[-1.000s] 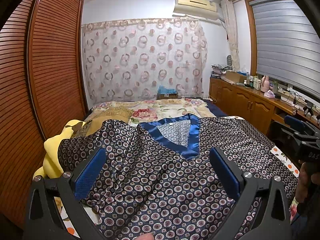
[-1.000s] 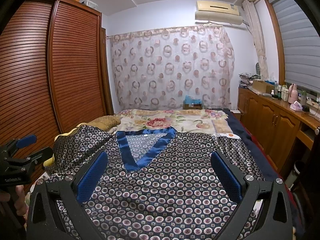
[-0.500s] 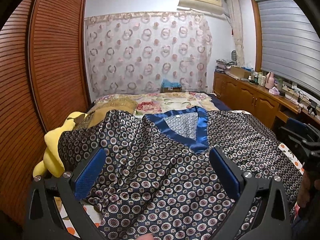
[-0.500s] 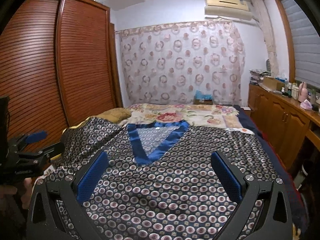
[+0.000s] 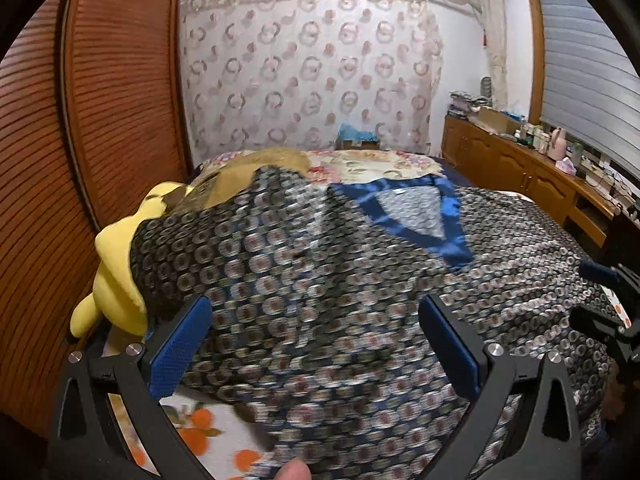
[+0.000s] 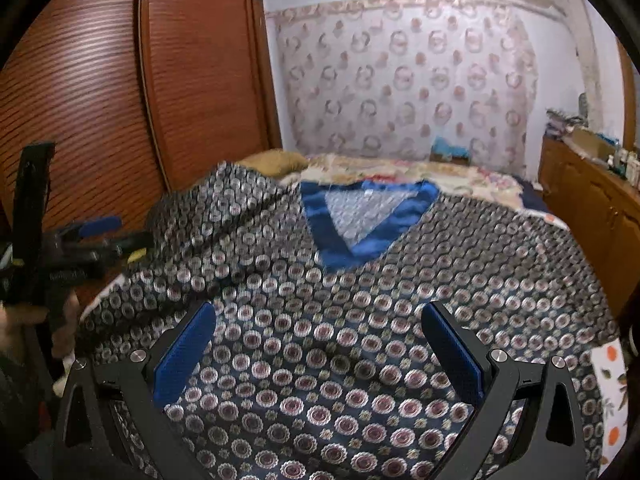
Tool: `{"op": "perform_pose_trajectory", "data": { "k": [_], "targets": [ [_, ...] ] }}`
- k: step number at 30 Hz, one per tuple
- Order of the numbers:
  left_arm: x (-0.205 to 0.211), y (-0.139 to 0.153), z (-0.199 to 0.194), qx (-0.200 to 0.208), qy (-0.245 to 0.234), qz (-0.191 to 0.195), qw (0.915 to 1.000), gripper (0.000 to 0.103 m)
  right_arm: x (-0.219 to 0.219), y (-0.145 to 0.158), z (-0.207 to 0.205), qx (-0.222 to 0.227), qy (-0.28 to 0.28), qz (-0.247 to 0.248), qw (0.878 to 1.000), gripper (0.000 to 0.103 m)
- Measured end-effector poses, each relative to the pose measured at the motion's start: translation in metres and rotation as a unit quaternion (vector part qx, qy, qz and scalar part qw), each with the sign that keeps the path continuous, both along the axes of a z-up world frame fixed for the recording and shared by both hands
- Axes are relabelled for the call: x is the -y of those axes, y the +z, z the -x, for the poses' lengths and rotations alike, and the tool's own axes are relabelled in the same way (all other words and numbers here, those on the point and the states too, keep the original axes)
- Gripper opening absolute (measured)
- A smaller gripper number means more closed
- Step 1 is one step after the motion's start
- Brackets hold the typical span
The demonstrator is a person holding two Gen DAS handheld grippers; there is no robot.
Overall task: Fold small clothes
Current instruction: 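Grasp the navy shirt's side edge with the left gripper and lift it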
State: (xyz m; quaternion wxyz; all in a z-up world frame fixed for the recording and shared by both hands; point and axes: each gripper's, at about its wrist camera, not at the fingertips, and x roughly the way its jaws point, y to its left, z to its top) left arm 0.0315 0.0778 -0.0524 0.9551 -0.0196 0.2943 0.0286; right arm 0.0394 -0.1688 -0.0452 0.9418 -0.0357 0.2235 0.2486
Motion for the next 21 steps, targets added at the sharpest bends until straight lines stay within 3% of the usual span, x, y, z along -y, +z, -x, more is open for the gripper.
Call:
{"op": "perform_pose_trajectory", "data": {
  "k": [9,14,21],
  "targets": [
    [-0.071,-0.018,0.000,-0.039,0.010,0.044,0.9982,0.102,-0.014,-0.015,-0.019,-0.032,0.003,0.028,0.999,0.103],
    [-0.113,-0.038,-0.008,-0.077,0.032,0.092,0.9923,0.084,-0.017,-0.019,-0.024,-0.032,0.000,0.024,0.999,0.103],
    [-0.144,-0.065,-0.016,-0.121,0.053,0.117,0.9843,0.080,-0.018,-0.024,-0.022,-0.026,-0.007,0.021,0.999,0.103]
  ]
}}
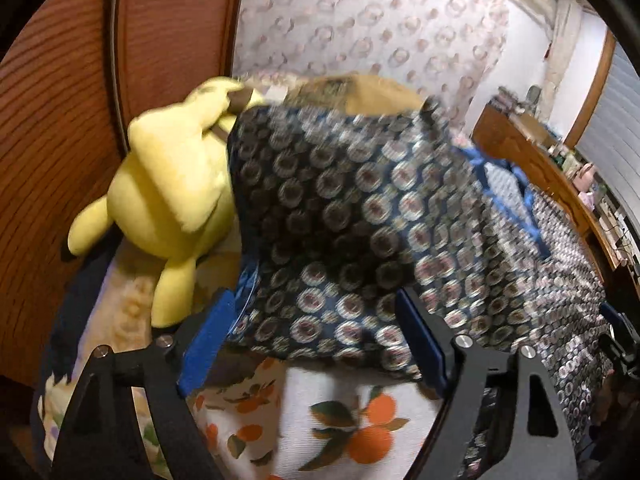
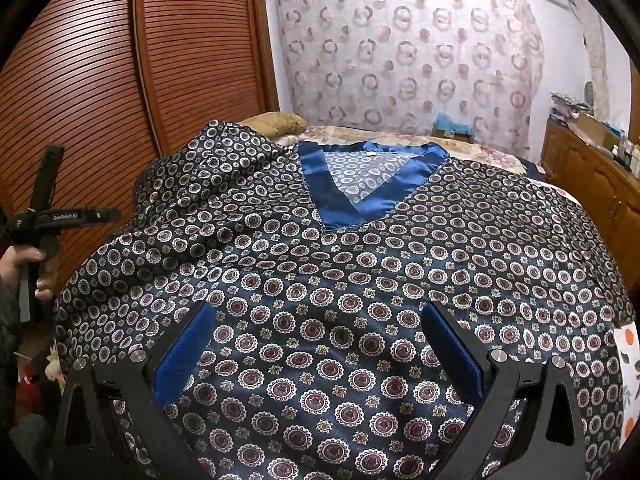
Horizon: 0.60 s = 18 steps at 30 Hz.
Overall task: Fold small clothes
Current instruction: 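Grasp the navy shirt's side edge with the left gripper and lift it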
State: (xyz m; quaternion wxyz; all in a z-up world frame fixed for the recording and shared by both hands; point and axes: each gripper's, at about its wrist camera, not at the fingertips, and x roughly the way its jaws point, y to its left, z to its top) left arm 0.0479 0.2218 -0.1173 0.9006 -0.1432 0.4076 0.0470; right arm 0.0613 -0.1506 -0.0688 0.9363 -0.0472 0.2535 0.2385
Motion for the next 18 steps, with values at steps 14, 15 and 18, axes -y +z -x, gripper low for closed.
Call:
{"op": "perform_pose_trajectory", "data": {
  "k": [14,15,18],
  "targets": [
    [-0.018,-0.023,0.003,-0.002,-0.017,0.083,0.9964,0.027,0.008,-0.001,0.003,0.005,-0.004,-0.019,1.000,0.103],
    [-0.017,-0.022,0.003,-0.001,-0.017,0.077,0.9969,0.023,0.009,-0.001,0.003,0.003,-0.005,-0.022,1.000,0.103],
    [-0.015,-0.016,0.008,0.008,-0.004,0.045,0.9989,0.004,0.012,-0.001,0.002,0.001,-0.007,-0.029,1.000,0.103]
  ]
}}
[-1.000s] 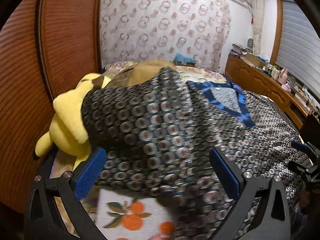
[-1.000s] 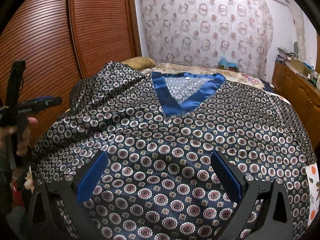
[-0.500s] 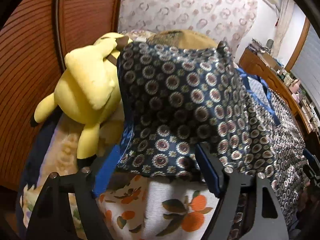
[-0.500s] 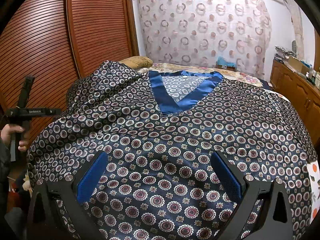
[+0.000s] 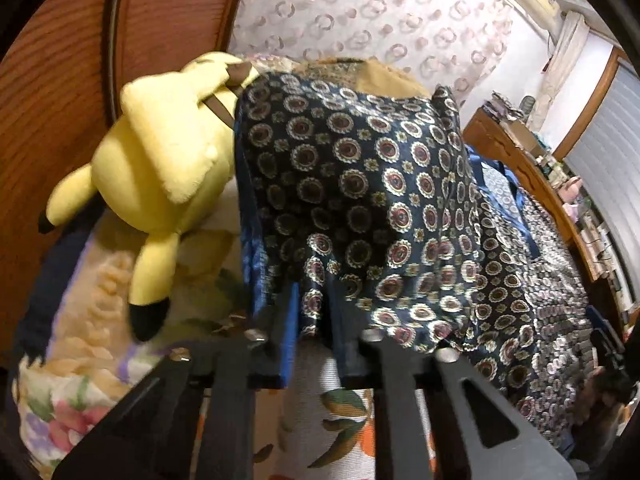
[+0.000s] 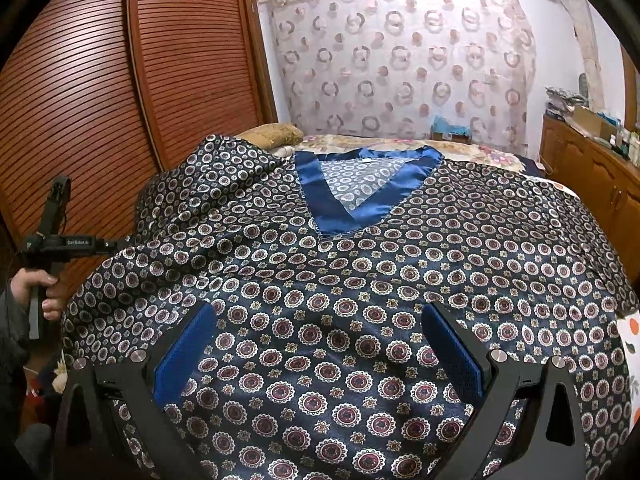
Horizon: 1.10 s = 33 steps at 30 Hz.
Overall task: Fold small clothes
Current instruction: 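Grasp the navy shirt's side edge with the left gripper and lift it, then fold the lifted side over toward the collar and open the left gripper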
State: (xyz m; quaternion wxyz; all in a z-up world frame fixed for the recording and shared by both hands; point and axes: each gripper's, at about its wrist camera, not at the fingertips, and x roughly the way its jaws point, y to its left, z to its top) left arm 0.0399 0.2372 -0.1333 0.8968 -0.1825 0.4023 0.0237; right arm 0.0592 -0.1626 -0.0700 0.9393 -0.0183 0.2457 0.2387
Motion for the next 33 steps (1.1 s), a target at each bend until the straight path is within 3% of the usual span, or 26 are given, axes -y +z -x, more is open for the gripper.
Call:
{"op": "perform_pose_trajectory", "data": {
  "k": [4,9,15,20,23,27,29,31,33],
  "targets": [
    [0.000,0.027,0.013,0.051,0.015,0.010,0.9985,0.004,0.000,0.000,0.000,-0.003,0.001,-0.003,1.000,0.103],
    [0.028,0.074,0.009,0.101,-0.014,0.000,0.9948,0.004,-0.001,0.000,-0.001,-0.006,0.004,-0.003,1.000,0.103],
    [0.103,0.130,-0.011,0.143,-0.113,-0.029,0.9828,0.004,0.000,0.001,-0.002,-0.009,0.003,-0.009,1.000,0.103],
    [0.167,0.144,-0.015,0.132,-0.184,-0.061,0.9720,0.004,0.001,0.001,0.000,-0.010,0.002,-0.013,1.000,0.103],
    [0.180,0.142,-0.011,0.126,-0.188,-0.083,0.9705,0.015,0.001,0.001,0.000,-0.012,0.003,-0.015,1.000,0.103],
    [0.176,0.137,-0.008,0.119,-0.182,-0.100,0.9709,0.047,0.002,0.001,0.000,-0.014,0.004,-0.017,1.000,0.103],
    [0.170,0.133,-0.005,0.115,-0.182,-0.095,0.9718,0.054,0.002,0.001,-0.001,-0.015,0.003,-0.018,1.000,0.103],
    [0.163,0.129,0.000,0.115,-0.171,-0.098,0.9736,0.073,0.001,0.001,-0.001,-0.015,0.003,-0.017,1.000,0.103],
    [0.157,0.125,0.004,0.116,-0.164,-0.100,0.9744,0.080,0.001,0.001,-0.001,-0.014,0.002,-0.019,1.000,0.103]
  ]
}}
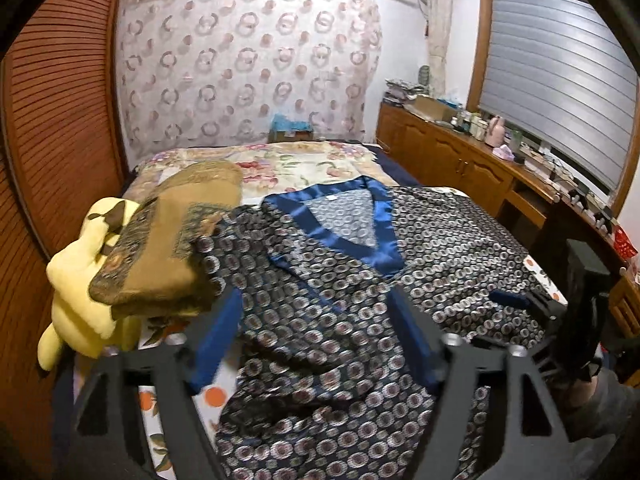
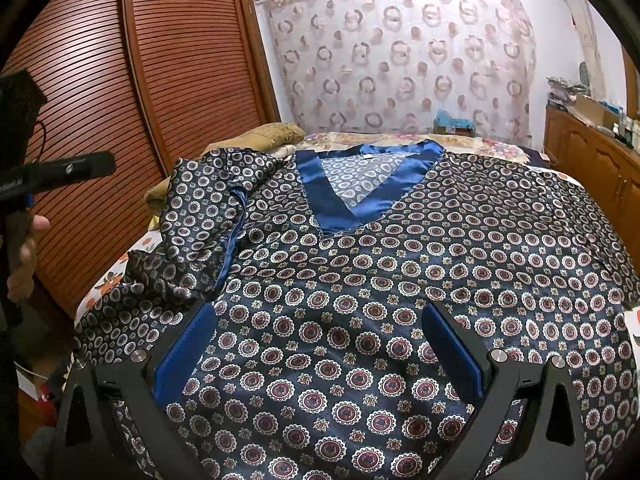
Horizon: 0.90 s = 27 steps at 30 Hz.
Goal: Fold small clothes
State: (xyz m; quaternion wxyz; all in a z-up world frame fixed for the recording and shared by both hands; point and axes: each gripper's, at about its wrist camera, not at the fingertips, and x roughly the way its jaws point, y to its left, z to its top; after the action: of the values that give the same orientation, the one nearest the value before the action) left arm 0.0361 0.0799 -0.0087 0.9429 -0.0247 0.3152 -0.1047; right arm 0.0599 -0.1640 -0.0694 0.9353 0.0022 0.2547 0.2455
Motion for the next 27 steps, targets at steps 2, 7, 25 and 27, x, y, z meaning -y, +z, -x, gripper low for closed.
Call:
{"op": "perform_pose_trajectory", "data": {
  "k": [2,7,25,27],
  "targets": [
    [-0.006,-0.006,0.003,-0.005,0.008,0.005,0.9999,0.080,-0.001,0.000,-0.001,-0.003,0.004,0.002,1.000,0.103],
    [-0.025,-0.022,0.010,-0.009,0.035,0.014,0.9992,0.080,-0.007,0.011,-0.008,-0.006,0.036,0.008,0.999,0.100],
    [-0.056,-0.043,0.012,0.028,0.079,0.042,0.9956,0.096,-0.133,0.035,-0.134,-0.038,0.171,0.066,0.982,0.081],
    [-0.057,-0.047,0.011,0.023,0.077,0.045,0.9957,0.096,-0.150,0.027,-0.154,-0.054,0.172,0.070,0.981,0.078]
  ]
}}
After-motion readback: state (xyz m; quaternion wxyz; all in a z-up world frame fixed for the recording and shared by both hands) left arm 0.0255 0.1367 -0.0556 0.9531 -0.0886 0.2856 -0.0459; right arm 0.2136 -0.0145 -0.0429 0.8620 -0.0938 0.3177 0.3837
